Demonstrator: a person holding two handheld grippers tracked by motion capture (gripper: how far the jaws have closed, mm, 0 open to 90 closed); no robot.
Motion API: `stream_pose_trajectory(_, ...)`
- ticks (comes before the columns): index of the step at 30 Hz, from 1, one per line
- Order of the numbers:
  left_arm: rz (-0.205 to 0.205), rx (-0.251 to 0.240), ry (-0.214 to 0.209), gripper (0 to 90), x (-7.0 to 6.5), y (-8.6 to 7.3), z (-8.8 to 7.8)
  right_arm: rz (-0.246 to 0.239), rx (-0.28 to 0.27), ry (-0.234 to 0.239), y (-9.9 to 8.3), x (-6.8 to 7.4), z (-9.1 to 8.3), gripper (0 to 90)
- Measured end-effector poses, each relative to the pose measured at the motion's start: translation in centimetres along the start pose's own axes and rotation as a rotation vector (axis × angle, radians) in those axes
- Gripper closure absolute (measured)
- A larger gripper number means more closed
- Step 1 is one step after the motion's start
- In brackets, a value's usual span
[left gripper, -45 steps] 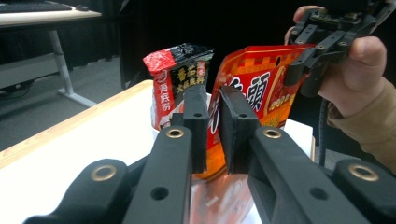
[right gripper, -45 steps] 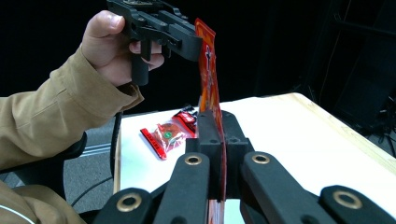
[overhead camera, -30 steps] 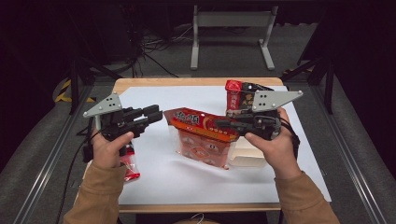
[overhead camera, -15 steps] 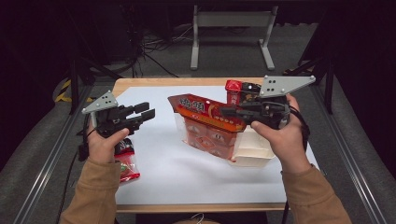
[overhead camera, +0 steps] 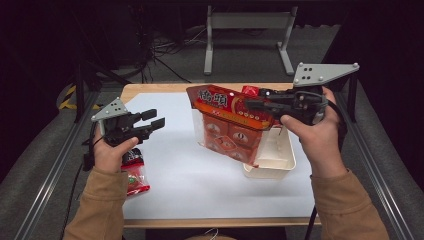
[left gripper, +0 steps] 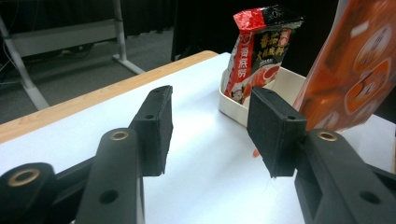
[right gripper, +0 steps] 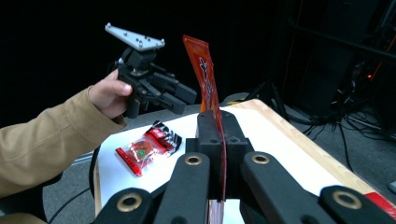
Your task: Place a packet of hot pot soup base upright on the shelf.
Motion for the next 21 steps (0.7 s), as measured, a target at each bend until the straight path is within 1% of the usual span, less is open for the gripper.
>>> stream_pose_trajectory(3,0.002,0.000,0.014,49.7,0.4,-0.3,0.2,0.002,-0.009,-0.017,0.6,-0.4,-0.8,89.9)
stream_pose_trajectory(4,-0.003,0.002,0.018,49.5,0.5,-0.4,0.2,0.001,-0.010,-0.023,0.7,-0.5,-0.9,89.9)
stream_pose_trajectory(8,-0.006,0.001,0.032,49.0,1.0,-0.7,0.4,0.001,-0.007,-0.043,1.1,-1.0,-1.5,89.9)
stream_pose_trajectory(11,0.002,0.005,0.039,48.3,1.2,-0.9,0.5,-0.001,-0.002,-0.067,1.4,-1.6,-1.9,89.9)
stream_pose_trajectory(12,-0.001,0.005,0.041,48.0,1.3,-1.0,0.6,-0.001,0.000,-0.073,1.4,-1.8,-2.0,89.9)
stream_pose_trajectory(13,0.006,0.008,0.042,47.6,1.4,-1.1,0.6,-0.001,0.003,-0.083,1.4,-2.0,-2.2,89.9)
stream_pose_trajectory(16,0.002,0.010,0.042,46.9,1.5,-1.2,0.8,0.001,0.009,-0.103,1.4,-2.6,-2.5,89.9)
stream_pose_trajectory(18,-0.011,0.009,0.042,45.6,1.6,-1.3,0.8,0.001,0.011,-0.115,1.3,-3.0,-2.8,89.9)
stream_pose_trajectory(21,-0.009,0.009,0.046,44.3,1.9,-1.5,0.8,0.003,0.012,-0.134,1.2,-3.5,-3.3,89.9)
Point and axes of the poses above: each handheld gripper's, and its own axes: z roughly forward along the jaws, y roughly out of its top, x roughly to its left, the point moved 7 cm from there along z, roughly forward along the jaws, and after that the axes turned 2 degrees about z, right-handed, at the moved point
